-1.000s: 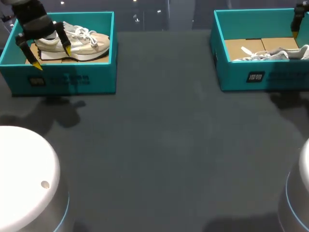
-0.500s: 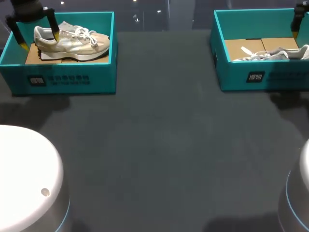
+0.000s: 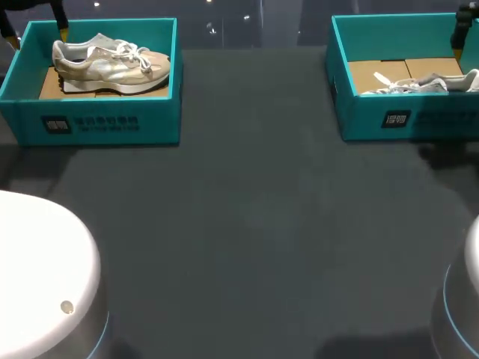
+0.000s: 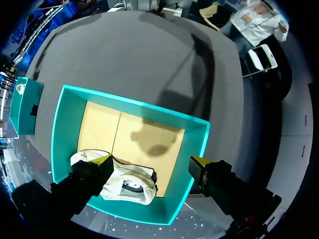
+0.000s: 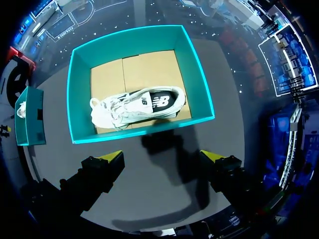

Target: Take the shoe out of the shoebox, open the shoe tongue, remove and reinsert the insole, then place the shoe into the shoebox

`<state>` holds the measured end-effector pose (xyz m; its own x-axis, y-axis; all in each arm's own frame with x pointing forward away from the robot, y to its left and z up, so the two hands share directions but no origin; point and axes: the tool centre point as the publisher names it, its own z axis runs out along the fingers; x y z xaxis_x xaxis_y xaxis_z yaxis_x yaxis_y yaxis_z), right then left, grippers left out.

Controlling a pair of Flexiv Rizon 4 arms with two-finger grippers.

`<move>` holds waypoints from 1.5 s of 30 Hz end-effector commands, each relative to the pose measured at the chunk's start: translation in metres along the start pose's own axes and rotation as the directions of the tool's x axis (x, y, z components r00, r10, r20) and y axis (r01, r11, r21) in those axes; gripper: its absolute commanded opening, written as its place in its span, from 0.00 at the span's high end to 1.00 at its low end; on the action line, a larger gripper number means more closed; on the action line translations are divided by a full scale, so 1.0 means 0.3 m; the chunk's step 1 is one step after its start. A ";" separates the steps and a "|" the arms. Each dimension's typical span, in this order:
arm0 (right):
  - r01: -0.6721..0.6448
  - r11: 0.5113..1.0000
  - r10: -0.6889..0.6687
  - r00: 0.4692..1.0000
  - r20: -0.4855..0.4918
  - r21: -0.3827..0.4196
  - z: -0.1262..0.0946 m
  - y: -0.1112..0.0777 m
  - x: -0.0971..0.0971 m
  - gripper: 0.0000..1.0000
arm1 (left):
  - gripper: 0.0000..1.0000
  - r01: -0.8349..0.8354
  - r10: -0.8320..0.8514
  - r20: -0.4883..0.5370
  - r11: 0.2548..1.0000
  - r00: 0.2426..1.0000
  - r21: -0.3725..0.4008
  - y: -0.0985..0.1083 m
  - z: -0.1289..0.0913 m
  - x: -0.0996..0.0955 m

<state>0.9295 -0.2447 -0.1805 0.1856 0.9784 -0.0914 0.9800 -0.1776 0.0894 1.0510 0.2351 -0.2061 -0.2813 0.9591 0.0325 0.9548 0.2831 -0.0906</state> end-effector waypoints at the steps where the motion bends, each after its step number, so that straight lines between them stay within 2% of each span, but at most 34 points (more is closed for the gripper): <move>1: 0.001 1.000 -0.001 1.000 0.001 0.001 0.000 0.001 -0.001 0.00 | 0.00 -0.001 0.001 -0.007 1.000 1.000 0.027 0.023 -0.002 -0.007; 5: 0.001 1.000 -0.001 1.000 0.001 0.001 0.000 0.001 -0.001 0.00 | 0.00 -0.001 0.001 -0.007 1.000 1.000 0.027 0.023 -0.002 -0.007; 10: 0.001 1.000 -0.001 1.000 0.001 0.001 0.000 0.001 -0.001 0.00 | 0.00 -0.060 0.058 -0.030 0.996 0.998 -0.067 0.127 0.034 0.021; 16: 0.001 1.000 -0.001 1.000 0.001 0.001 0.000 0.001 -0.001 0.00 | 0.00 -0.094 0.089 -0.045 0.988 0.995 -0.124 0.260 0.078 0.061; 17: 0.001 1.000 -0.001 1.000 0.001 0.001 0.000 0.001 -0.001 0.00 | 0.00 -0.108 0.102 -0.063 0.988 0.993 -0.110 0.300 0.080 0.066; 27: 0.001 1.000 -0.001 1.000 0.001 0.001 0.000 0.001 -0.001 0.00 | 0.00 -0.108 0.102 -0.063 0.988 0.993 -0.110 0.300 0.080 0.066; 29: 0.001 1.000 -0.001 1.000 0.001 0.001 0.000 0.001 -0.001 0.00 | 0.00 -0.107 0.104 -0.028 0.985 0.994 -0.133 0.319 0.110 0.046; 32: 0.001 1.000 -0.001 1.000 0.001 0.001 0.000 0.001 -0.001 0.00 | 0.00 -0.131 0.131 -0.008 0.985 0.991 -0.114 0.366 0.156 0.024; 34: 0.001 1.000 -0.001 1.000 0.001 0.001 0.000 0.001 -0.001 0.00 | 0.00 -0.131 0.130 -0.013 0.979 0.991 -0.155 0.383 0.175 0.015; 38: 0.001 1.000 -0.001 1.000 0.001 0.001 0.000 0.001 -0.001 0.00 | 0.00 -0.146 0.141 -0.040 0.973 0.989 -0.177 0.415 0.217 -0.004; 45: 0.001 1.000 -0.001 1.000 0.001 0.001 0.000 0.001 -0.001 0.00 | 0.00 -0.156 0.149 -0.056 0.977 0.987 -0.145 0.448 0.271 -0.017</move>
<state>0.9295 -0.2447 -0.1805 0.1856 0.9784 -0.0913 0.9800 -0.1776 0.0894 1.1613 0.2692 -0.2924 -0.1303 0.9892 0.0664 0.9897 0.1258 0.0683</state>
